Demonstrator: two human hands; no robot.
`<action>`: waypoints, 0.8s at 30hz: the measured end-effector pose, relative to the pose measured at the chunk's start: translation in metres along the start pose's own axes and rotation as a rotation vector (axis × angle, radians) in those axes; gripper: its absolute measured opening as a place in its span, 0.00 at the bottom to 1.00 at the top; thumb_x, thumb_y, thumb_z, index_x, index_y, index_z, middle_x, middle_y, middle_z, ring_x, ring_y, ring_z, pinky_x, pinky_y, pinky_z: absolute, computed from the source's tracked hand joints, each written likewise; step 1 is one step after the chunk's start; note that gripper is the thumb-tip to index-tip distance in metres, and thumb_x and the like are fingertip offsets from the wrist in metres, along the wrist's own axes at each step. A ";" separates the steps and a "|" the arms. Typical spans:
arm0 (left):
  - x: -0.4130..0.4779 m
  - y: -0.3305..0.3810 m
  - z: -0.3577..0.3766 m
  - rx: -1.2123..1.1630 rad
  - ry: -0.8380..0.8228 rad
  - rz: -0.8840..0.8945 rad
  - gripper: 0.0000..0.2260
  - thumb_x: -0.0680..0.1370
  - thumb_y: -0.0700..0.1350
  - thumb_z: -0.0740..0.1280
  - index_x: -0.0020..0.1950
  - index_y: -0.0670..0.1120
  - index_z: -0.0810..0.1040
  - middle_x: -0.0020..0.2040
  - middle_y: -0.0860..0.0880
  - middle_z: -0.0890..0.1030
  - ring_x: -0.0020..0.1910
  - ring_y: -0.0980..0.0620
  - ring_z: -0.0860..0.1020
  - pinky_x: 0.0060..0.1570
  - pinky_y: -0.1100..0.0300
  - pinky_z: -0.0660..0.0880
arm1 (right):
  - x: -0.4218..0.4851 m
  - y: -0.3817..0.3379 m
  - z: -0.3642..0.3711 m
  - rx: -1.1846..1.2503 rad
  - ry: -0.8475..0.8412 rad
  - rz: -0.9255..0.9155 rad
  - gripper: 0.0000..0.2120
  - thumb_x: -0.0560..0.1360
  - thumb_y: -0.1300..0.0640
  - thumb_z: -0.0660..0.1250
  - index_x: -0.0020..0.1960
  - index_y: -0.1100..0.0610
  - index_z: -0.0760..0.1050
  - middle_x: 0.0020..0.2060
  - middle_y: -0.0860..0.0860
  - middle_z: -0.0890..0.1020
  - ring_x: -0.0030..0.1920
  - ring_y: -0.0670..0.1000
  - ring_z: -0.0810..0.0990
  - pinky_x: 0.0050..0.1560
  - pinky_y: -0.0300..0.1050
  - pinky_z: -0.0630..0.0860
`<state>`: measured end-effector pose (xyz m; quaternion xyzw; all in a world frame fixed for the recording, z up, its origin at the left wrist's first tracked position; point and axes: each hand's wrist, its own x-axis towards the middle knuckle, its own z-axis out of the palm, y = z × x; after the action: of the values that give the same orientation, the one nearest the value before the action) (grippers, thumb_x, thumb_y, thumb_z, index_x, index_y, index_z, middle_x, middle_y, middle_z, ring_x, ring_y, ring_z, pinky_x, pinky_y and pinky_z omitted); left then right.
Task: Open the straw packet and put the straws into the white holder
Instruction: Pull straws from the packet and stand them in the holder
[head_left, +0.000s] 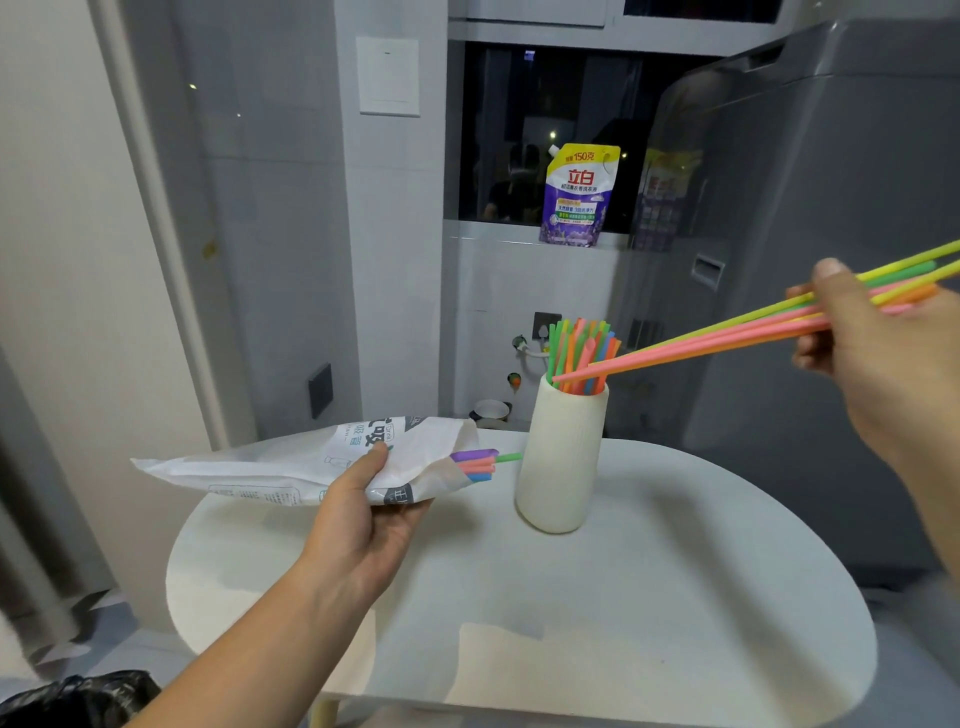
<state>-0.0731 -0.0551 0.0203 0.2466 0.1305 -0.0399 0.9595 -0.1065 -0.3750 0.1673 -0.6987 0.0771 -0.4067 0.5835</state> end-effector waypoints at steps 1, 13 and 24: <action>0.000 -0.002 0.000 0.008 -0.003 -0.006 0.09 0.82 0.39 0.65 0.61 0.38 0.78 0.52 0.41 0.88 0.48 0.44 0.87 0.48 0.44 0.83 | 0.000 -0.001 0.000 -0.034 0.013 -0.012 0.16 0.74 0.41 0.66 0.34 0.48 0.83 0.31 0.49 0.82 0.23 0.44 0.76 0.38 0.49 0.79; -0.008 -0.004 -0.001 0.040 -0.020 -0.020 0.09 0.82 0.39 0.65 0.61 0.39 0.78 0.50 0.42 0.88 0.45 0.46 0.88 0.37 0.51 0.84 | -0.005 -0.017 0.025 -0.265 -0.068 -0.087 0.15 0.78 0.45 0.65 0.41 0.54 0.81 0.30 0.54 0.80 0.21 0.43 0.76 0.29 0.42 0.73; -0.015 -0.005 0.004 0.052 -0.012 -0.034 0.06 0.82 0.39 0.65 0.56 0.39 0.79 0.45 0.42 0.88 0.39 0.47 0.88 0.32 0.54 0.83 | 0.015 -0.039 0.058 -0.475 -0.223 -0.164 0.21 0.78 0.44 0.65 0.44 0.62 0.83 0.31 0.57 0.83 0.28 0.52 0.80 0.34 0.45 0.77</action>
<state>-0.0873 -0.0613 0.0255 0.2689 0.1278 -0.0613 0.9527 -0.0726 -0.3283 0.2098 -0.8603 0.0487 -0.3437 0.3733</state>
